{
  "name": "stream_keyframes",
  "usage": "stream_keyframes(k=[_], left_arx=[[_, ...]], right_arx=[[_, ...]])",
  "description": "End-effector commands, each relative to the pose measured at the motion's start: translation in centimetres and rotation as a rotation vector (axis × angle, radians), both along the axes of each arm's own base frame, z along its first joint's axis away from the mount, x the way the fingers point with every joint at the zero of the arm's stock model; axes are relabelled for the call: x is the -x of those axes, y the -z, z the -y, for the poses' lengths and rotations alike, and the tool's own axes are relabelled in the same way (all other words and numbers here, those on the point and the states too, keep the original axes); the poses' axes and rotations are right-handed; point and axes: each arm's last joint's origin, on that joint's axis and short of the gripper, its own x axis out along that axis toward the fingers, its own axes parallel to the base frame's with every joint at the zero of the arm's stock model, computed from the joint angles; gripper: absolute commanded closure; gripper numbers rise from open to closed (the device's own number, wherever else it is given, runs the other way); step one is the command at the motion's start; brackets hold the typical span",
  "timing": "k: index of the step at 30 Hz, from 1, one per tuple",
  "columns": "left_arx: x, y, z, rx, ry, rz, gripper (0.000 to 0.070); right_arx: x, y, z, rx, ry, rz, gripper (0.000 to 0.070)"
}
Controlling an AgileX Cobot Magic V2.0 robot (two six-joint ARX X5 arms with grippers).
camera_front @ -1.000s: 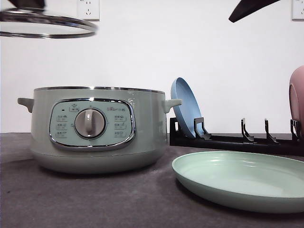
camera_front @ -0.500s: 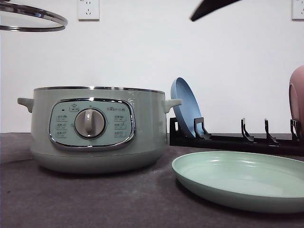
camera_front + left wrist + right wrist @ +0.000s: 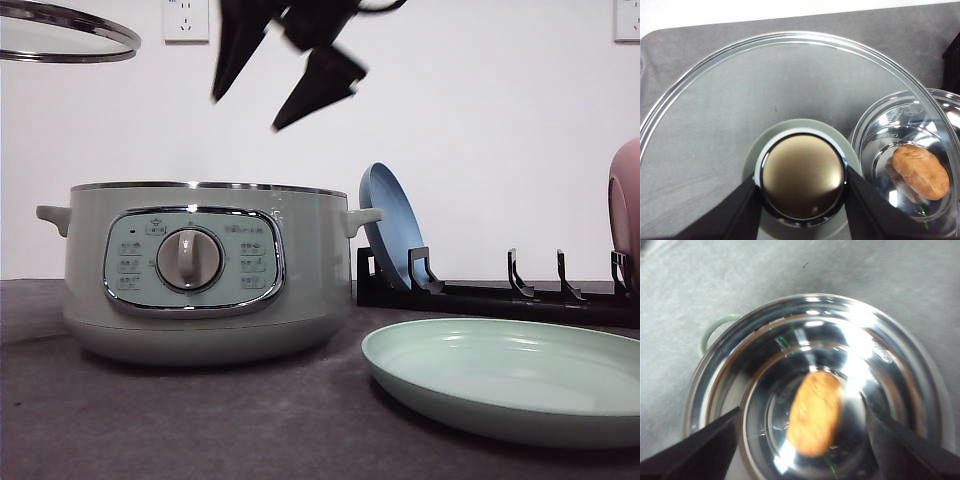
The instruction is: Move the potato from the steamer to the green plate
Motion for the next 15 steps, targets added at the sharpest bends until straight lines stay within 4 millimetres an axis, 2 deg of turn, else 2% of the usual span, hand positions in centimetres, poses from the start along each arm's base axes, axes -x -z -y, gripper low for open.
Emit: stream_keyframes(k=[1,6,15], left_arx=[[0.4,-1.5,-0.1,0.006,0.002,0.088,0.07],[0.4,-1.5,-0.1,0.007,0.001,0.088,0.07],[0.4,-1.4,-0.1,0.008,0.001,0.087,0.07]], right_arx=[[-0.7,1.0,-1.5,0.013,-0.02,0.007,0.0204],[-1.8,3.7,-3.6,0.075,-0.013,0.015,0.0202],[-2.6,7.4,-5.3,0.142,0.001,-0.004,0.0149]])
